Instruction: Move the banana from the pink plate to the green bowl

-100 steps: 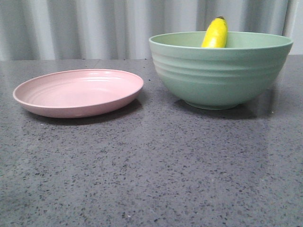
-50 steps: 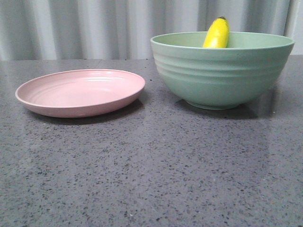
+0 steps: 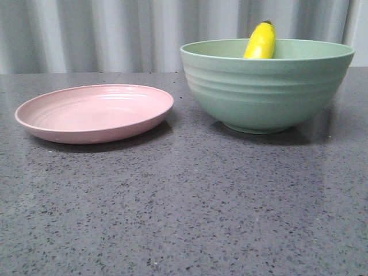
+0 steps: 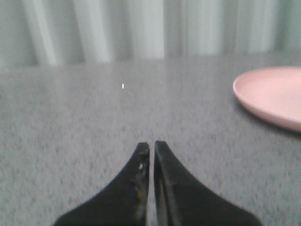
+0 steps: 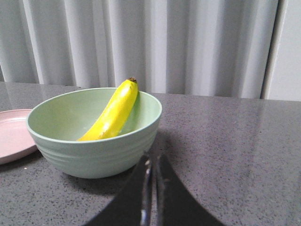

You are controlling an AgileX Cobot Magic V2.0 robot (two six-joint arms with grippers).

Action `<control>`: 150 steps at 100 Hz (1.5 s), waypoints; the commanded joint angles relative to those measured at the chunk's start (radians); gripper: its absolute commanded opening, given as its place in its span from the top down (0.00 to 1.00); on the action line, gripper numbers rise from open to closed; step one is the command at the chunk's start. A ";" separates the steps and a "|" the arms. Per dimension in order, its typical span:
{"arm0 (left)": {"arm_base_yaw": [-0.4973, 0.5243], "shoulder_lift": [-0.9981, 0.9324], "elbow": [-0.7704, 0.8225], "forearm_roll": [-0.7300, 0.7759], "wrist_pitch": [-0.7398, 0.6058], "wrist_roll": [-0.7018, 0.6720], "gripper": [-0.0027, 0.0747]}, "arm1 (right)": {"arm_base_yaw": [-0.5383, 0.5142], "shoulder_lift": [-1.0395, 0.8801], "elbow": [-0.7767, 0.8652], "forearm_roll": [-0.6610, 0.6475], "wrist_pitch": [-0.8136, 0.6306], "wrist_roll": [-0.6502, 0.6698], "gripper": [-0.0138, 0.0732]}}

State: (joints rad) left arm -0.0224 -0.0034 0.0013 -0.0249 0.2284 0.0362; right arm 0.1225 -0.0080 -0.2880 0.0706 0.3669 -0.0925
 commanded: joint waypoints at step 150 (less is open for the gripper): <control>0.004 -0.033 0.026 0.001 0.051 -0.014 0.99 | -0.204 -0.023 0.327 -0.071 -0.417 0.137 0.93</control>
State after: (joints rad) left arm -0.0203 -0.0034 0.0013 -0.0228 0.3202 0.0315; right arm -0.0711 -0.0101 0.0128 0.0317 -0.0359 0.0339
